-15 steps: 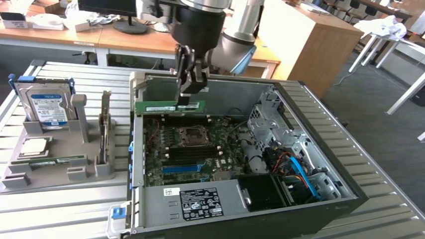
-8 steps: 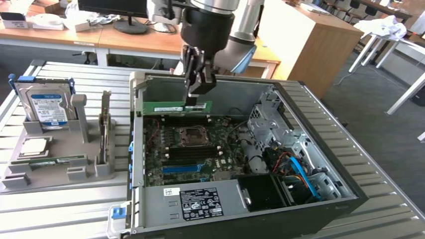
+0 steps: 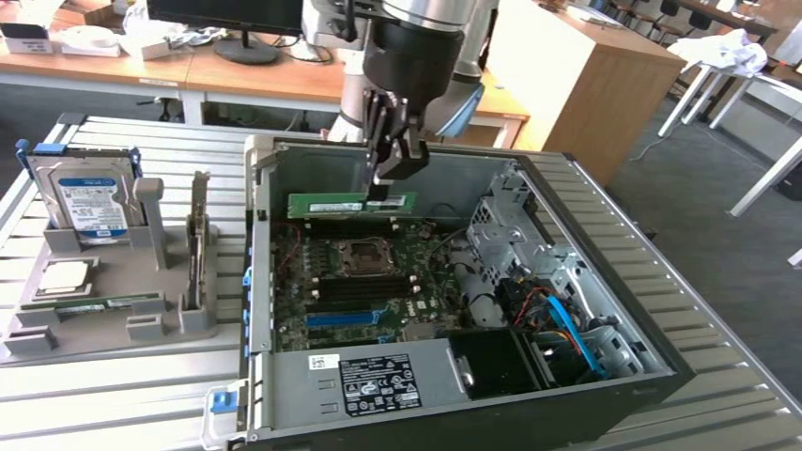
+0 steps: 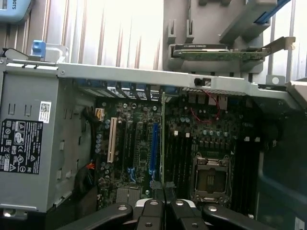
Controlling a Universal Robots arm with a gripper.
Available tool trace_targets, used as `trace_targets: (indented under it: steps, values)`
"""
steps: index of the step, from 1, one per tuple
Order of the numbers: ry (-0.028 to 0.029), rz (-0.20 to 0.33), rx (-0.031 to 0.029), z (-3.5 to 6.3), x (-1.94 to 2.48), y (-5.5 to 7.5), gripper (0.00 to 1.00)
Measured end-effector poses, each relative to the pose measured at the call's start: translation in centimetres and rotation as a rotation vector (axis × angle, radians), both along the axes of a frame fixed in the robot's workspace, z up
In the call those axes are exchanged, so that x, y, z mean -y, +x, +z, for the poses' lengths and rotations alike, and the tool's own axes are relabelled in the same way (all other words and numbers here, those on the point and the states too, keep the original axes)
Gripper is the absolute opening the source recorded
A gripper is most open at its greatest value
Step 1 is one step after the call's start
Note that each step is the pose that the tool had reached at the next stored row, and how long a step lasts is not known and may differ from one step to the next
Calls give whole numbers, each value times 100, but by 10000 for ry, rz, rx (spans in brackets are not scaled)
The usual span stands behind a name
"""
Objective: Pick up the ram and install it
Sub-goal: 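Pick up the ram and move it above insertion slot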
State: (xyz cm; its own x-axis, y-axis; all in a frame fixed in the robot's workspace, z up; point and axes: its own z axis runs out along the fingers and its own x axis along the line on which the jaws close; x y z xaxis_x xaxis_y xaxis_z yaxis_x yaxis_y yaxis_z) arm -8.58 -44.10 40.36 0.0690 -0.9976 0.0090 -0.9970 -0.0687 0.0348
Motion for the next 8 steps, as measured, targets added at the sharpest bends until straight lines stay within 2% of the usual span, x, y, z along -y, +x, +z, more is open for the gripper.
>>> trace_targets:
  steps: [8]
  values:
    - [1,0,-3,0,9,168,12]
